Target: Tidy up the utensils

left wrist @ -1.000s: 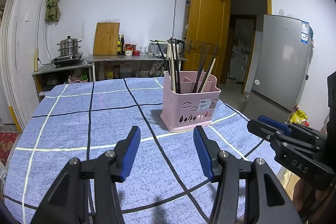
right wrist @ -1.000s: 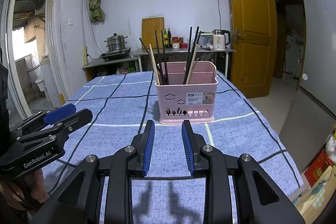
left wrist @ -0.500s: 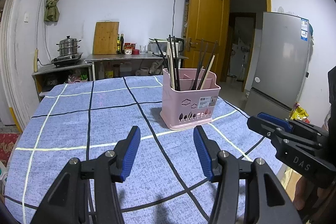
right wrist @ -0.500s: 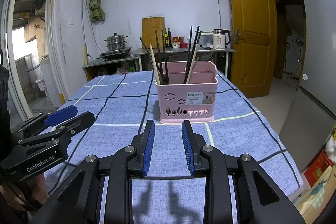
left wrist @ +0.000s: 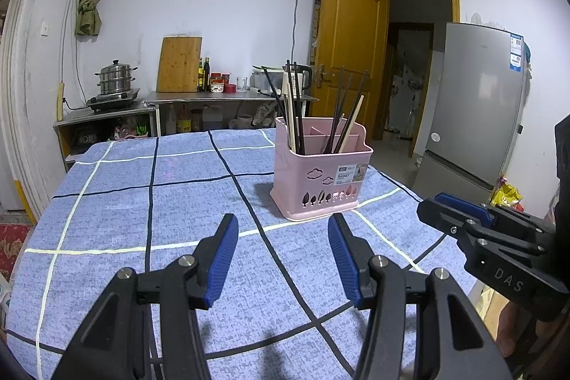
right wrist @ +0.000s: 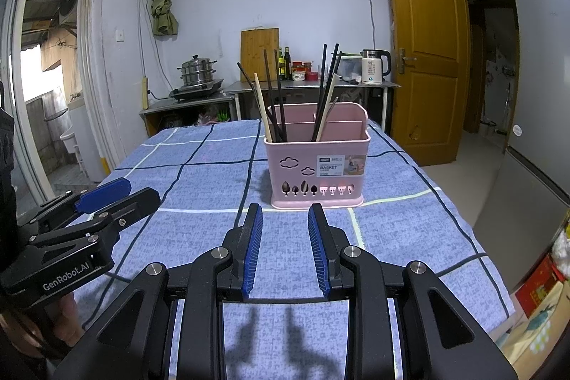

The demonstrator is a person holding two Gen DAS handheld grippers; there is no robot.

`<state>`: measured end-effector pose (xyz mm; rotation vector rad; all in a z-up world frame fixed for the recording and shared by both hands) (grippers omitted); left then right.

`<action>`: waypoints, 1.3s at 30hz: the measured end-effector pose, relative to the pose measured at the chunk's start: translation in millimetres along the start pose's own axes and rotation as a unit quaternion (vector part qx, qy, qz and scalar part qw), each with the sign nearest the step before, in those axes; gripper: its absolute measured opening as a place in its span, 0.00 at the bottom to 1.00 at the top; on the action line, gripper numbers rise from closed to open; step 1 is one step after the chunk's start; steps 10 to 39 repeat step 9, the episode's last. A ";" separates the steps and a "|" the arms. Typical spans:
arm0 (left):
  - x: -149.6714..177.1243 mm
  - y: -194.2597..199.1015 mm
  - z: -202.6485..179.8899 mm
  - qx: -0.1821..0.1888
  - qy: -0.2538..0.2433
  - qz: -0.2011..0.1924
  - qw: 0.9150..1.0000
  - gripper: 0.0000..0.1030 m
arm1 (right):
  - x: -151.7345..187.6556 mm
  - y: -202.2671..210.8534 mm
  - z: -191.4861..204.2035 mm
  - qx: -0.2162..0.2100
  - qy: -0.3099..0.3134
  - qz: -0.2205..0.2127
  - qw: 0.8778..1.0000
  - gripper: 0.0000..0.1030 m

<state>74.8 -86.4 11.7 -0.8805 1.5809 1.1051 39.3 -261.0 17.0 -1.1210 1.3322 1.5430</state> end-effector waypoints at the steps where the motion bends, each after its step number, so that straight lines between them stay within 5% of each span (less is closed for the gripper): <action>1: 0.4 0.1 -0.1 0.000 0.000 0.000 1.000 0.53 | 0.0 -0.2 0.2 0.000 0.000 0.000 1.000 0.27; 39: 1.9 -0.9 0.1 -0.001 0.001 0.001 1.000 0.53 | -0.1 0.0 0.0 0.000 0.001 0.000 1.000 0.27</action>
Point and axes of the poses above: each gripper's, at about its wrist camera, not at the fingertips, and y roughly against the way its jaws point, z to its left, x to its underside, the point moved 5 cm from there along -y, roughly the way its jaws point, and after that the axes turned 10 degrees about -z, right-handed, at the moved point
